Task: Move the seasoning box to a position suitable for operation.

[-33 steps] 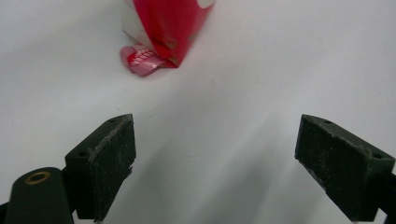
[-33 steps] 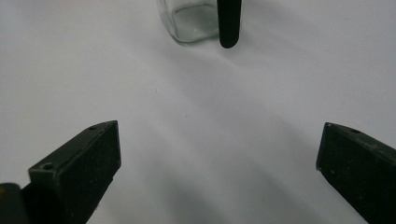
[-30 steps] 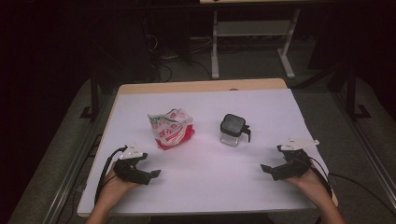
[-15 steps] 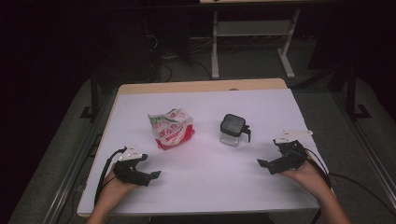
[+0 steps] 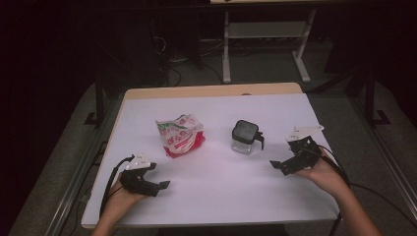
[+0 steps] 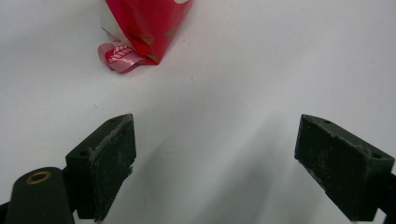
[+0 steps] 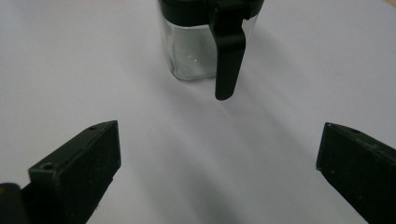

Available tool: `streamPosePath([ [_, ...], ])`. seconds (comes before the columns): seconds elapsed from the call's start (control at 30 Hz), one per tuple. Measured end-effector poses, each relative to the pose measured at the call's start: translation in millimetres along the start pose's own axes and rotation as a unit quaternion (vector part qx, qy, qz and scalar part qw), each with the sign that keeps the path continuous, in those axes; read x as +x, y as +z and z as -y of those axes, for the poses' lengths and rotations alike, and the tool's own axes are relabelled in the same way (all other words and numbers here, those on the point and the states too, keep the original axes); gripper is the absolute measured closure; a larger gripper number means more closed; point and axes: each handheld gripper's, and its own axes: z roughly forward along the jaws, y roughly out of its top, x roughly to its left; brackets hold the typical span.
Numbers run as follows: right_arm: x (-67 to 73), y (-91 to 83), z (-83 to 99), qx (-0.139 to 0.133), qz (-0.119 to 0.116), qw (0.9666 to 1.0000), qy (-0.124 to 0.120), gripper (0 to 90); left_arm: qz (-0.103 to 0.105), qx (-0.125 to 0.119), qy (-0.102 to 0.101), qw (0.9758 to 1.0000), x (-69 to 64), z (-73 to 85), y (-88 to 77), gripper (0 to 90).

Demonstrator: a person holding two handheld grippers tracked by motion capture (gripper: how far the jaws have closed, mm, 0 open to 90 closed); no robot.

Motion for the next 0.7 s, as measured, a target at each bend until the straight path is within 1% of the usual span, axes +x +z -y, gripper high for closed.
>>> streamPosePath([
  [0.03, -0.8, 0.5, -1.6, 0.001, -0.005, 1.0, -0.001, 0.0, 0.0, 0.0, 0.0, 1.0, 0.0, 0.0, 0.0, 12.2],
  [0.1, -1.9, 1.9, -5.0, 0.011, -0.013, 0.9998, -0.006, 0.0, -0.001, 0.004, 0.003, 1.0, 1.4, 0.4, -0.6, 12.2],
  [0.13, -1.8, 2.1, -7.1, 0.017, -0.013, 0.9997, -0.01, 0.0, -0.001, -0.004, -0.005, 1.0, 0.4, 0.6, -1.3, 12.2],
  [0.2, -1.8, 2.8, -12.3, 0.019, -0.018, 0.9996, -0.015, 0.0, -0.001, -0.006, -0.003, 1.0, 0.5, 0.5, -1.8, 12.2],
  [0.23, -1.6, 3.4, -15.2, 0.022, -0.019, 0.9994, -0.018, 0.0, 0.001, -0.006, -0.005, 1.0, 0.1, 0.4, -1.9, 12.2],
  [0.27, -1.2, 4.1, -17.8, 0.028, -0.018, 0.9992, -0.022, 0.0, 0.001, -0.003, -0.002, 1.0, 0.3, 0.6, -1.8, 12.2],
  [0.33, -1.2, 5.2, -20.5, 0.031, -0.018, 0.999, -0.026, 0.0, 0.002, -0.001, -0.001, 1.0, -0.3, 0.6, -0.6, 12.2],
  [0.37, -2.1, 7.3, -25.5, 0.032, -0.026, 0.9987, -0.029, 0.0, 0.003, -0.001, 0.0, 1.0, -0.7, 0.5, -0.1, 12.2],
  [0.43, -2.2, 8.0, -28.1, 0.034, -0.027, 0.9986, -0.031, 0.0, 0.005, 0.0, 0.003, 1.0, -1.1, 0.0, -0.1, 12.2],
  [0.47, -2.4, 8.5, -30.7, 0.036, -0.025, 0.9985, -0.034, 0.0, 0.006, -0.002, -0.004, 1.0, -2.3, 0.2, 0.4, 12.2],
  [0.53, -4.3, 10.0, -39.2, 0.032, -0.03, 0.9984, -0.036, 0.0, 0.008, -0.002, -0.003, 1.0, -2.4, 0.1, 0.7, 12.2],
  [0.57, -4.3, 10.0, -39.2, 0.032, -0.03, 0.9984, -0.036, 0.0, 0.008, 0.0, 0.0, 1.0, -2.2, -0.1, 0.7, 12.2],
  [0.6, -5.7, 10.8, -45.7, 0.037, -0.027, 0.9981, -0.041, 0.0, 0.009, 0.002, 0.002, 1.0, -2.1, -0.2, 0.6, 12.2],
  [0.67, -6.2, 11.0, -48.2, 0.038, -0.027, 0.998, -0.042, 0.0, 0.009, 0.002, 0.003, 1.0, -2.1, -0.4, 0.6, 12.2],
  [0.7, -8.4, 12.1, -55.5, 0.039, -0.032, 0.9978, -0.043, 0.0, 0.009, 0.002, 0.003, 0.9999, -2.2, -0.6, 0.6, 12.1],
])
